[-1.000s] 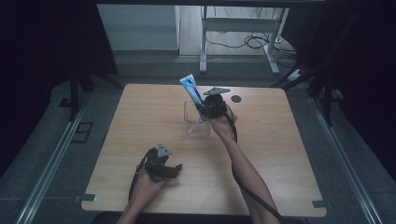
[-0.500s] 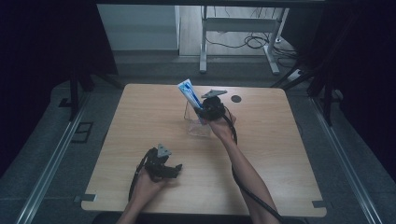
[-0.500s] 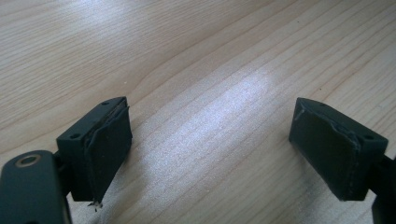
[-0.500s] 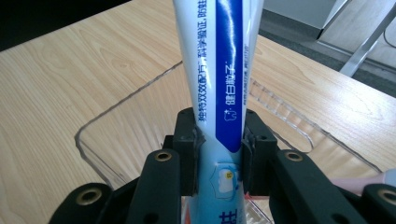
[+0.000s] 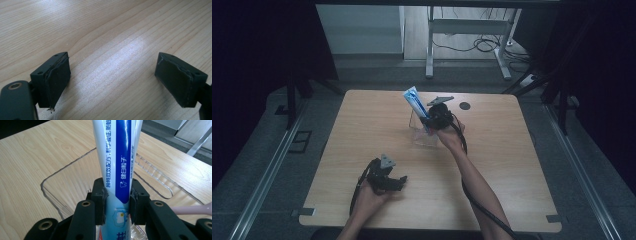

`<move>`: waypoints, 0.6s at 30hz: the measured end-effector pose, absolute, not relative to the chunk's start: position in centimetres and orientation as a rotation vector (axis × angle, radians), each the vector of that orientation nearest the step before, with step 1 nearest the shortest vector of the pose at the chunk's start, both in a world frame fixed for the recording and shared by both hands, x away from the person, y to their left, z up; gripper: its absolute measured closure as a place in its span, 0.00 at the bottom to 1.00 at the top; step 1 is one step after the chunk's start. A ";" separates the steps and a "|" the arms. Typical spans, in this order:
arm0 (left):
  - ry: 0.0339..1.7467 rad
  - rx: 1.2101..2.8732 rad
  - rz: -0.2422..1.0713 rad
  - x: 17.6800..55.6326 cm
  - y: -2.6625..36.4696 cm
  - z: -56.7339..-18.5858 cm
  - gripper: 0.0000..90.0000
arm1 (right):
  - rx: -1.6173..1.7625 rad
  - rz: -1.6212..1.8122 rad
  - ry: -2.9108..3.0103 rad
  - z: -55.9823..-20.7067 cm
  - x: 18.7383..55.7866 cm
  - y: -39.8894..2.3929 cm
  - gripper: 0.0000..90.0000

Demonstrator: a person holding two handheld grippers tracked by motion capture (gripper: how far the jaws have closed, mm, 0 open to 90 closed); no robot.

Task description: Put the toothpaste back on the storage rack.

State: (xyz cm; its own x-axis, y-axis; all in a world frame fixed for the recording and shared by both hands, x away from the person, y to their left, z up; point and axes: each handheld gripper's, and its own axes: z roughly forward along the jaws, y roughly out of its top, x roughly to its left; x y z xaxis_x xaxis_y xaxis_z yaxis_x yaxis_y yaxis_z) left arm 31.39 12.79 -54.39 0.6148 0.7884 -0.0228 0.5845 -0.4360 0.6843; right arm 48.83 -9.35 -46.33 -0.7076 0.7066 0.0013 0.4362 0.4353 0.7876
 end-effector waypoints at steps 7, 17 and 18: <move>1.074 2.174 0.397 31.4 12.8 -54.4 0.15 | 0.961 1.145 2.405 -46.3 48.9 -9.3 0.71; 1.073 2.175 0.396 31.4 12.8 -54.4 0.15 | 0.976 1.162 2.415 -46.4 49.0 -9.7 0.66; 1.073 2.175 0.396 31.4 12.8 -54.4 0.15 | 0.977 1.165 2.410 -46.3 48.9 -9.7 0.65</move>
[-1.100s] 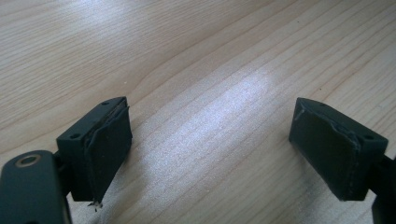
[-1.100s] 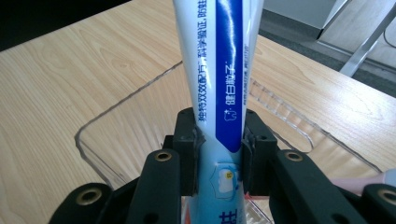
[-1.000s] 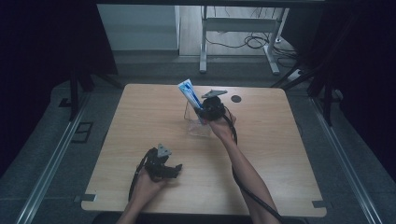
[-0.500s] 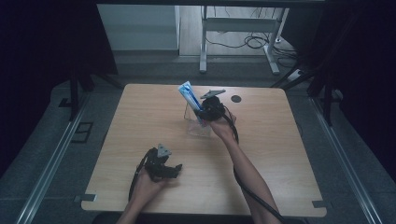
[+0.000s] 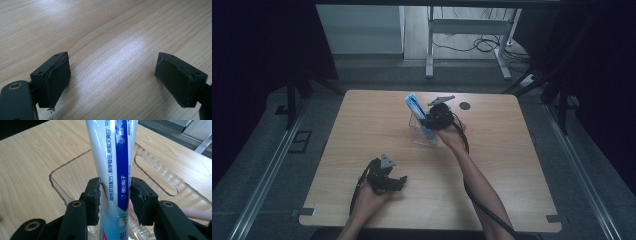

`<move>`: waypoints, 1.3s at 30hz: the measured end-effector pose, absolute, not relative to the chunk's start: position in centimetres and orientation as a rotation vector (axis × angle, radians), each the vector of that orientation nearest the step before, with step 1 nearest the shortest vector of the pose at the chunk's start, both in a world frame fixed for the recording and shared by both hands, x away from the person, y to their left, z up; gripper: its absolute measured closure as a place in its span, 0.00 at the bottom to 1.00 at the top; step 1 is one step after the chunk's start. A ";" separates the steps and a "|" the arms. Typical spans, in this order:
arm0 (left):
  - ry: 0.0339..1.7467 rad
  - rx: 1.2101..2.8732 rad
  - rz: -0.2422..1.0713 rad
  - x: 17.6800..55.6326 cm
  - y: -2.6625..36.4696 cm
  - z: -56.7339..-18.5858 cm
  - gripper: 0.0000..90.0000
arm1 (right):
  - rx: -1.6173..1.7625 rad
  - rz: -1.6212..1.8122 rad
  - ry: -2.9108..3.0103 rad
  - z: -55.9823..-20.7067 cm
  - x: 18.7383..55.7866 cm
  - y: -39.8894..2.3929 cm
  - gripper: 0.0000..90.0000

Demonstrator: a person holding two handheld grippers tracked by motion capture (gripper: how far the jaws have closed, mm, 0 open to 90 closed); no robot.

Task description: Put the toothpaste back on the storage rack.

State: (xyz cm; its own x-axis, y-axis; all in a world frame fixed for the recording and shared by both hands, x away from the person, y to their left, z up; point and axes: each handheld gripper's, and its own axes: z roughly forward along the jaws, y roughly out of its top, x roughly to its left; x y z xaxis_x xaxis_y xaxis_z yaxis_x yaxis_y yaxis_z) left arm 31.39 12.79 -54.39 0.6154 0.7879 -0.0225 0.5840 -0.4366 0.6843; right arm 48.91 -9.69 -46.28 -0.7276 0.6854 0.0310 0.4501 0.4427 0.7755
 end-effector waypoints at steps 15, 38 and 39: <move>1.074 2.175 0.396 31.4 12.8 -54.4 0.15 | 0.944 1.157 2.402 -45.4 48.5 -9.7 0.58; 1.072 2.174 0.396 31.4 12.8 -54.4 0.15 | 0.875 1.153 2.408 -44.5 47.3 -10.0 0.51; 1.072 2.174 0.395 31.4 12.8 -54.4 0.15 | 0.874 1.155 2.407 -44.5 47.3 -10.0 0.51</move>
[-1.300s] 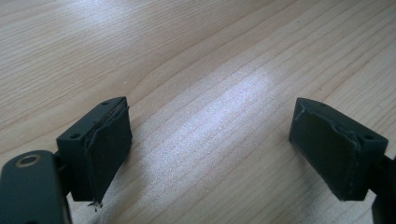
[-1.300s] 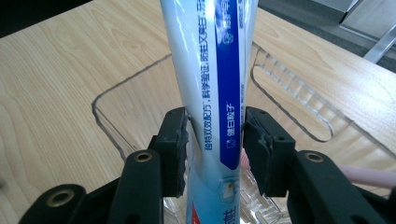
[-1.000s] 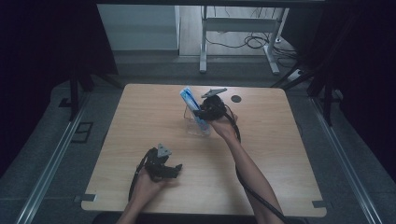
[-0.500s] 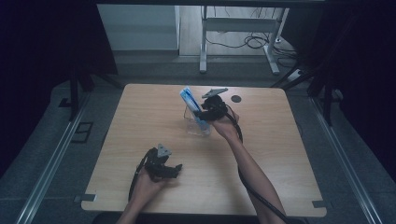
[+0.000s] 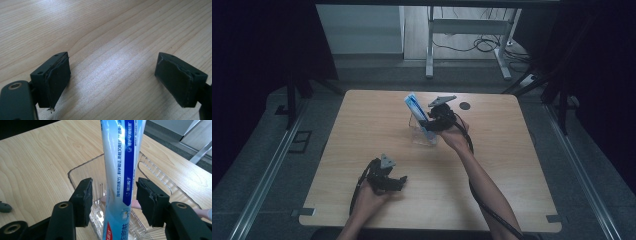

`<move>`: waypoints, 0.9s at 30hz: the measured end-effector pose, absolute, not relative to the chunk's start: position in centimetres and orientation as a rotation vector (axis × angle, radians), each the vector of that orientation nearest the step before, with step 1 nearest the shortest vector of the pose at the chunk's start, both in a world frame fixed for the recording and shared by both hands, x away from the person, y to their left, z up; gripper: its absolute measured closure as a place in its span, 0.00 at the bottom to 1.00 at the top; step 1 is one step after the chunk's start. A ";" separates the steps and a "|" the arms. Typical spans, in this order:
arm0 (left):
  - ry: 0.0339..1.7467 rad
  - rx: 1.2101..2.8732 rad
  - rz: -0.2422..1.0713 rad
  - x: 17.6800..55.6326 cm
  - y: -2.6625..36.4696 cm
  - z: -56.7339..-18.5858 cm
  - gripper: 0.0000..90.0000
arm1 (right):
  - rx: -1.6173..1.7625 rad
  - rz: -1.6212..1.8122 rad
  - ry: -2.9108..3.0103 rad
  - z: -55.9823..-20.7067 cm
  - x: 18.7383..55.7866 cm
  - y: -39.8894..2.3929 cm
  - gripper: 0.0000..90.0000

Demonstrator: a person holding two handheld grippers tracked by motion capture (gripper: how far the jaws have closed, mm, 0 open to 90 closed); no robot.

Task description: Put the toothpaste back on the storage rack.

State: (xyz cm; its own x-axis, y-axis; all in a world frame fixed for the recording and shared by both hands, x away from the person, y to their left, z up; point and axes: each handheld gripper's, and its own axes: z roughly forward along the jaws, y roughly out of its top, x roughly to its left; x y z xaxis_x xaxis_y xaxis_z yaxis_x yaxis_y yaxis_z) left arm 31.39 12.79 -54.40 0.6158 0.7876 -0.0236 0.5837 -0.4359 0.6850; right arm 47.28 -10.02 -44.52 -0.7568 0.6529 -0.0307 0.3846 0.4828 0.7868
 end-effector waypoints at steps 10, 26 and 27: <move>1.072 2.174 0.396 31.4 12.8 -54.4 0.15 | 0.901 1.196 2.410 -45.0 46.7 -10.8 0.51; 1.072 2.175 0.396 31.4 12.8 -54.4 0.15 | 0.917 1.285 2.409 -44.8 45.3 -12.8 0.48; 1.072 2.175 0.396 31.4 12.8 -54.4 0.15 | 0.918 1.290 2.409 -44.7 45.2 -12.9 0.47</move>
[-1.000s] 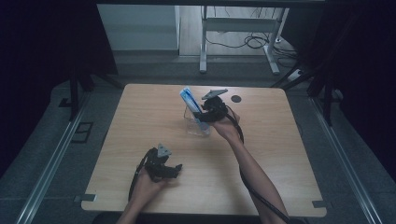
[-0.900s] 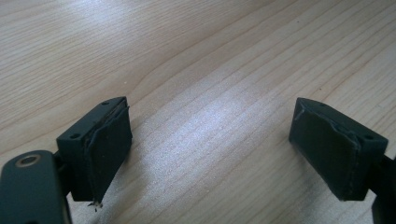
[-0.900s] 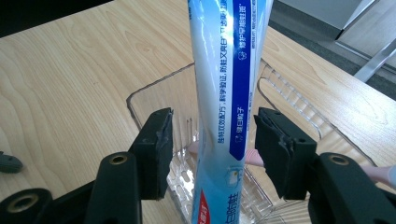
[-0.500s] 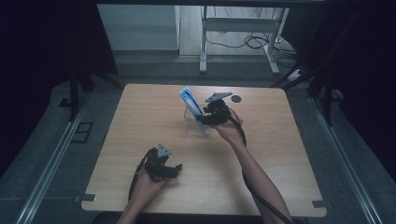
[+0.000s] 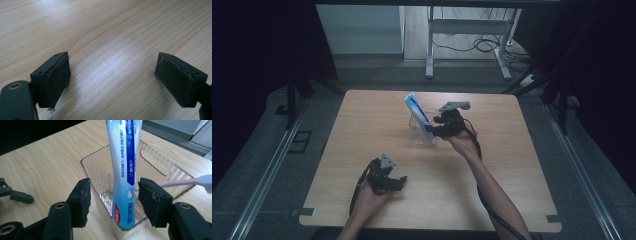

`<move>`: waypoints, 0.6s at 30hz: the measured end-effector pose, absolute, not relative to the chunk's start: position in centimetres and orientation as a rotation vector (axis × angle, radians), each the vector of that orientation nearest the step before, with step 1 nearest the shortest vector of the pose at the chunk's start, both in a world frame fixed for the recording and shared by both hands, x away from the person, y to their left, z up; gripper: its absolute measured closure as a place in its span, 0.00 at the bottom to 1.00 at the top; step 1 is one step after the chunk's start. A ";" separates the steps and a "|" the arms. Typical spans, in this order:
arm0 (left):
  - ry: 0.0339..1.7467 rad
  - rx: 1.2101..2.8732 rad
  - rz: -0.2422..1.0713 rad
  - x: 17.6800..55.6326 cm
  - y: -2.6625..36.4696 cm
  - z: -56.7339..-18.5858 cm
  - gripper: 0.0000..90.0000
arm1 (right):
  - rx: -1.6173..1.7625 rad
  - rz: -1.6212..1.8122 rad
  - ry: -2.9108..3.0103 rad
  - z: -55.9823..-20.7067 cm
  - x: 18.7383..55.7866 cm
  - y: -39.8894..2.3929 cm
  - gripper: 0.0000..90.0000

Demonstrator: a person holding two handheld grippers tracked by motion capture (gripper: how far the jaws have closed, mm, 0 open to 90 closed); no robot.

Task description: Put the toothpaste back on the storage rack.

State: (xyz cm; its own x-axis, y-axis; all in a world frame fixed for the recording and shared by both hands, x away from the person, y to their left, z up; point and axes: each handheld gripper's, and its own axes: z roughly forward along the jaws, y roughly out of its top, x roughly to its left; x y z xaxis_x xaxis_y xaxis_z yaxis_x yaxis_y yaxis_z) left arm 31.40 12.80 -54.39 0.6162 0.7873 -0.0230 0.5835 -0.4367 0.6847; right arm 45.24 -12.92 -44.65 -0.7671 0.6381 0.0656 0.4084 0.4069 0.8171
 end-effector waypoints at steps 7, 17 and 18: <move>1.072 2.173 0.394 31.4 12.8 -54.4 0.15 | 0.953 1.298 2.410 -44.3 44.9 -14.2 0.42; 1.073 2.173 0.394 31.4 12.8 -54.4 0.15 | 0.985 1.317 2.396 -44.2 44.4 -15.7 0.35; 1.073 2.173 0.394 31.4 12.8 -54.4 0.15 | 0.985 1.316 2.395 -44.2 44.3 -15.8 0.35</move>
State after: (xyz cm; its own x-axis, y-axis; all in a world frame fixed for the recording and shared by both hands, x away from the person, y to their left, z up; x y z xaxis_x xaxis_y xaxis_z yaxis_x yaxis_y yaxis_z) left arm 31.39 12.79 -54.40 0.6156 0.7877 -0.0248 0.5840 -0.4348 0.6855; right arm 44.34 -15.82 -44.23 -0.7453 0.6577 0.1095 0.4451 0.3685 0.8162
